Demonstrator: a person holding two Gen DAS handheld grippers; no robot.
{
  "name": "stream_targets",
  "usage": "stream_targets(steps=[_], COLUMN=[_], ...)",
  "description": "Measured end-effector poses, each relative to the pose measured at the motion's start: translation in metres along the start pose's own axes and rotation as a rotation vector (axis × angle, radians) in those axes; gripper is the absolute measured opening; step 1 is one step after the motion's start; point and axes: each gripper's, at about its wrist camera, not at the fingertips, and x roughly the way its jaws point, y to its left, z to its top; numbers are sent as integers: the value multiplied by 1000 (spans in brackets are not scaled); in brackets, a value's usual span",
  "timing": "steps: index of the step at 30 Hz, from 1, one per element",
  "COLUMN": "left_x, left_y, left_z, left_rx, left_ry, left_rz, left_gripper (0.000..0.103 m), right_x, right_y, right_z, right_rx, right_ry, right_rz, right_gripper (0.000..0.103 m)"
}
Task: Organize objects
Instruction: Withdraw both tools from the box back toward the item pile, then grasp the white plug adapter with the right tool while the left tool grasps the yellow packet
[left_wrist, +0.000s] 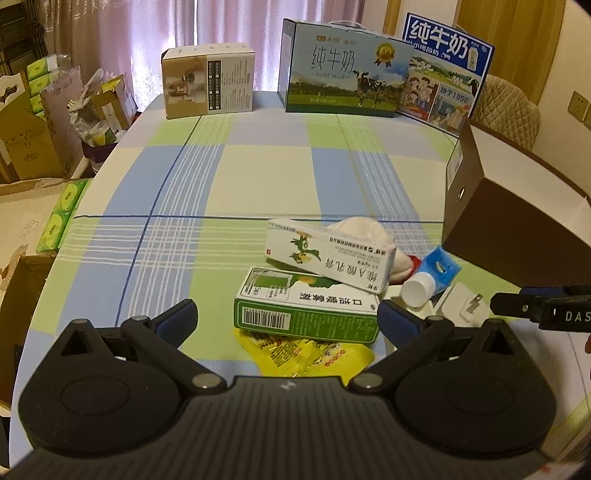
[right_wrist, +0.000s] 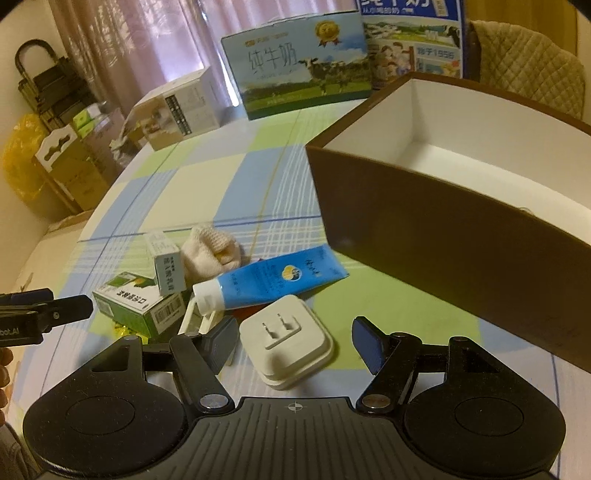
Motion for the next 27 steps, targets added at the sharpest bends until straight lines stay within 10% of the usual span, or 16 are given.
stream_targets(steps=[27], left_x=[27], left_y=[-1], left_z=[-14], left_rx=[19], left_ry=[93], left_rz=[-19], left_gripper=[102], right_x=[58], right_y=[19], right_z=[-15], right_rx=[-244], right_ry=[65], right_rz=[-40], right_gripper=[66])
